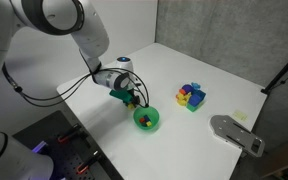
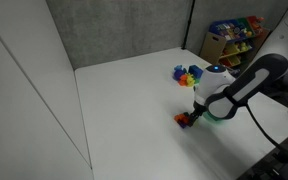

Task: Put a small green block in the bowl

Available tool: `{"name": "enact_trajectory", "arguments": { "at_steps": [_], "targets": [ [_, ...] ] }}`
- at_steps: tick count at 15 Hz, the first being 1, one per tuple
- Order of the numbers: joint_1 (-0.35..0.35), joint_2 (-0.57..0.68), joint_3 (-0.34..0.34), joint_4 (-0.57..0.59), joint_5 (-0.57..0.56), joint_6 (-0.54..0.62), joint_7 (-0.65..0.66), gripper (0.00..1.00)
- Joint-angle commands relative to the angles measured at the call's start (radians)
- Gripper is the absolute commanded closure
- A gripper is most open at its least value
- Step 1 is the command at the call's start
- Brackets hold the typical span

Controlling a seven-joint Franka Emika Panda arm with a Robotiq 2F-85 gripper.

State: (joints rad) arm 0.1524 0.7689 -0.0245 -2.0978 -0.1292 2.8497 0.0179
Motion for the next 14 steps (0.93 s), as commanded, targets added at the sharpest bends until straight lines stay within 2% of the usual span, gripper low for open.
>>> {"name": "enact_trajectory", "arguments": {
  "at_steps": [1, 8, 9, 10, 14],
  "targets": [
    [0.015, 0.036, -0.011, 0.057, 0.006, 0.0, 0.018, 0.0],
    [0.022, 0.067, -0.008, 0.118, 0.009, -0.015, 0.02, 0.0],
    [0.02, 0.065, -0.004, 0.12, 0.01, -0.023, 0.018, 0.21],
    [0.022, 0.063, -0.006, 0.12, 0.01, -0.028, 0.02, 0.26],
    [0.032, 0.047, -0.013, 0.119, 0.008, -0.055, 0.028, 0.6]
  ]
}}
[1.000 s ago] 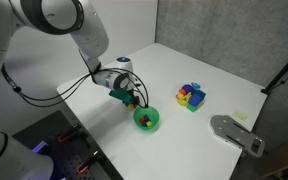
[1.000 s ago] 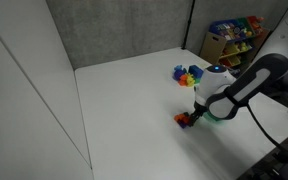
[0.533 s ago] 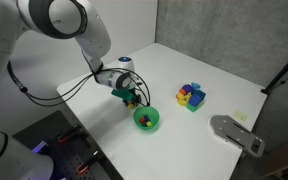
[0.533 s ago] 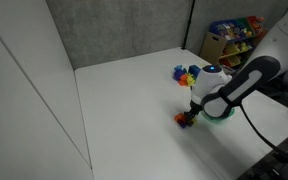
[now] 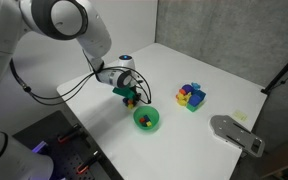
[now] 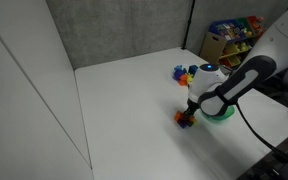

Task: Put a small green block in the bowl

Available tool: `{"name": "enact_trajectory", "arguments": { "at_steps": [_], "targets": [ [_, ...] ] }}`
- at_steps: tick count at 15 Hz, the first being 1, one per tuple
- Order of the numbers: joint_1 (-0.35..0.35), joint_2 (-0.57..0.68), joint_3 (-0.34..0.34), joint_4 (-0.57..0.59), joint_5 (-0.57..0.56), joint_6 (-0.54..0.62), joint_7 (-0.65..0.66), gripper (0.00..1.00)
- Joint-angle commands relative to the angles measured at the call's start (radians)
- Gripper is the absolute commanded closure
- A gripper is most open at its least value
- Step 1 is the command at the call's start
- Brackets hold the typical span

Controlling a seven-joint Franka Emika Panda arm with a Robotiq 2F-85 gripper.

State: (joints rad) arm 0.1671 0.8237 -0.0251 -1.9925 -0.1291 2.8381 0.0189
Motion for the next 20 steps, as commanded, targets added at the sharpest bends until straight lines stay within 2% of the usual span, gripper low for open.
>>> {"name": "enact_trajectory", "arguments": {
  "at_steps": [1, 4, 5, 6, 12, 20],
  "targets": [
    [0.015, -0.012, -0.01, 0.013, 0.009, -0.053, 0.026, 0.66],
    [0.02, -0.038, -0.018, 0.004, 0.005, -0.087, 0.035, 0.9],
    [0.021, -0.049, -0.02, 0.003, 0.004, -0.102, 0.039, 0.92],
    [0.02, -0.056, -0.02, 0.002, 0.004, -0.119, 0.042, 0.89],
    [0.008, -0.114, -0.034, -0.001, -0.004, -0.207, 0.053, 0.89],
    [-0.039, -0.228, -0.092, -0.046, -0.024, -0.293, 0.051, 0.89]
  ]
}}
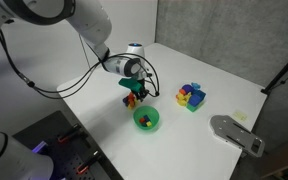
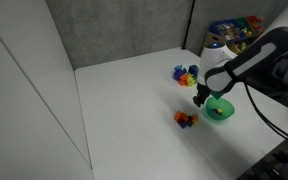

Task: Put a small green block in the bowl

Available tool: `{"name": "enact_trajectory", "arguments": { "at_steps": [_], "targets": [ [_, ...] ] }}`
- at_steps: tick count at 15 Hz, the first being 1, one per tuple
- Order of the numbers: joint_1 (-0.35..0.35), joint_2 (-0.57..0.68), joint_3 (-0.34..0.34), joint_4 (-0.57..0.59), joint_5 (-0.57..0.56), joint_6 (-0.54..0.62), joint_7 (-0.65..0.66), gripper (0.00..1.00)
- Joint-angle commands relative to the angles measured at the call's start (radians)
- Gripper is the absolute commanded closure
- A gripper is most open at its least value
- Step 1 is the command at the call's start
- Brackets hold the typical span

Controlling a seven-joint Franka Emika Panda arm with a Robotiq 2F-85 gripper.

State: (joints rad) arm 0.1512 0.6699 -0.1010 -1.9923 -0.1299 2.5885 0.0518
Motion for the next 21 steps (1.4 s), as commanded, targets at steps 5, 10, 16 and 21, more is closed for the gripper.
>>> {"name": "enact_trajectory", "arguments": {
  "at_steps": [5, 10, 16, 21],
  "targets": [
    [-0.075, -0.17, -0.049, -0.131, -0.03, -0.076, 0.008, 0.89],
    [-0.122, -0.237, -0.066, -0.196, -0.05, -0.112, 0.005, 0.35],
    [-0.149, -0.329, -0.05, -0.219, -0.052, -0.186, -0.023, 0.0],
    [-0.159, -0.448, -0.023, -0.212, -0.01, -0.338, -0.032, 0.0]
  ]
}}
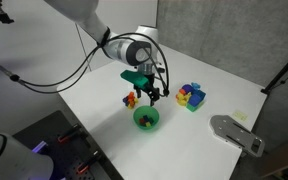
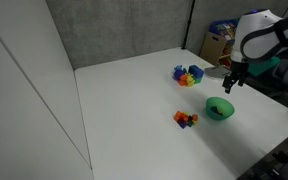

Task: Put a small green block in the bowl

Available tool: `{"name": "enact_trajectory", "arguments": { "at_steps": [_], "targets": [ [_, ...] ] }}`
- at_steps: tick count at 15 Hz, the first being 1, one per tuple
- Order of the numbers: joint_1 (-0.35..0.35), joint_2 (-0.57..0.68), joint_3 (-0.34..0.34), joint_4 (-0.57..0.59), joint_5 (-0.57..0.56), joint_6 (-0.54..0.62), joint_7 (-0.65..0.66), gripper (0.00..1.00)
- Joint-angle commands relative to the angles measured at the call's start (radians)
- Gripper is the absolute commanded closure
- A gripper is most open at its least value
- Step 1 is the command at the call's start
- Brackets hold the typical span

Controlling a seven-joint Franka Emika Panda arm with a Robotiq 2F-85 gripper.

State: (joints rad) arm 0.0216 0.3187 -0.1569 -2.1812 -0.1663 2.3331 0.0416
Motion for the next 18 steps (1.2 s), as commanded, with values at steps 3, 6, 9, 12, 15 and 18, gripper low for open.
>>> {"name": "enact_trajectory", "arguments": {
  "at_steps": [3, 6, 9, 12, 15, 18],
  "targets": [
    [-0.029, -0.176, 0.053, -0.006, 0.069, -0.206, -0.004, 0.0],
    [-0.026, -0.275, 0.073, -0.014, 0.113, -0.285, -0.004, 0.0],
    [-0.021, -0.373, 0.092, -0.039, 0.146, -0.27, -0.006, 0.0],
    [-0.019, -0.43, 0.108, -0.045, 0.153, -0.262, -0.008, 0.0],
    [-0.019, -0.459, 0.115, -0.048, 0.17, -0.269, -0.018, 0.0],
    [-0.021, -0.436, 0.12, -0.026, 0.164, -0.273, -0.008, 0.0]
  ]
}}
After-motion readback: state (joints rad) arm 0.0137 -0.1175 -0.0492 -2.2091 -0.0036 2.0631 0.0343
